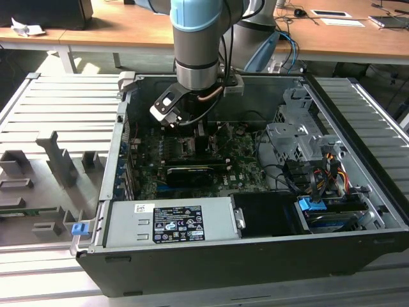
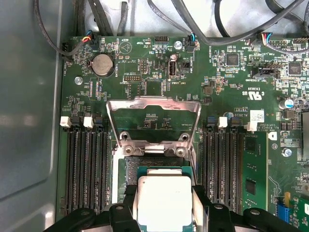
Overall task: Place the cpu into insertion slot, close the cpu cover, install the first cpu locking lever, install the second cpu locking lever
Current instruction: 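Place the cpu into insertion slot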
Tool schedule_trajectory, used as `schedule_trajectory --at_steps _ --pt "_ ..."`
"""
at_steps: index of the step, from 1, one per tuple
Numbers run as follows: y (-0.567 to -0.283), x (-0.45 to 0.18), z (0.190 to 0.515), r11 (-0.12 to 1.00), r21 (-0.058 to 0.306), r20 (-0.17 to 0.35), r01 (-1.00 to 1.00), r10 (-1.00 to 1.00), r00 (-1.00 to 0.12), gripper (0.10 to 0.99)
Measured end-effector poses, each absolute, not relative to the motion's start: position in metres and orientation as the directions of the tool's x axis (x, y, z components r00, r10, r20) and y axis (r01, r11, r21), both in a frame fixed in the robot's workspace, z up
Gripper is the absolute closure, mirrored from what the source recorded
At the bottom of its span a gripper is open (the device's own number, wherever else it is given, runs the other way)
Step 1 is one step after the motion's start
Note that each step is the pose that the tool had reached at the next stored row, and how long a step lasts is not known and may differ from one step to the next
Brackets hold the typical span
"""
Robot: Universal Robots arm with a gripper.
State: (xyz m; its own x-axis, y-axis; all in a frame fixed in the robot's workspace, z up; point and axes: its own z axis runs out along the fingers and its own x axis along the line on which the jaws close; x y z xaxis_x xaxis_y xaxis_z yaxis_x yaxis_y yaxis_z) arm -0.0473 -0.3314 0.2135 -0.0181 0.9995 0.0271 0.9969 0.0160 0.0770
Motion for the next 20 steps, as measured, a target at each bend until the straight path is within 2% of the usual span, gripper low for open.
schedule_trajectory --at_steps 20 --pt "-0.3264 -0.0469 0.2075 0.004 0.077 0.027 0.997 1.000 -0.006 0.549"
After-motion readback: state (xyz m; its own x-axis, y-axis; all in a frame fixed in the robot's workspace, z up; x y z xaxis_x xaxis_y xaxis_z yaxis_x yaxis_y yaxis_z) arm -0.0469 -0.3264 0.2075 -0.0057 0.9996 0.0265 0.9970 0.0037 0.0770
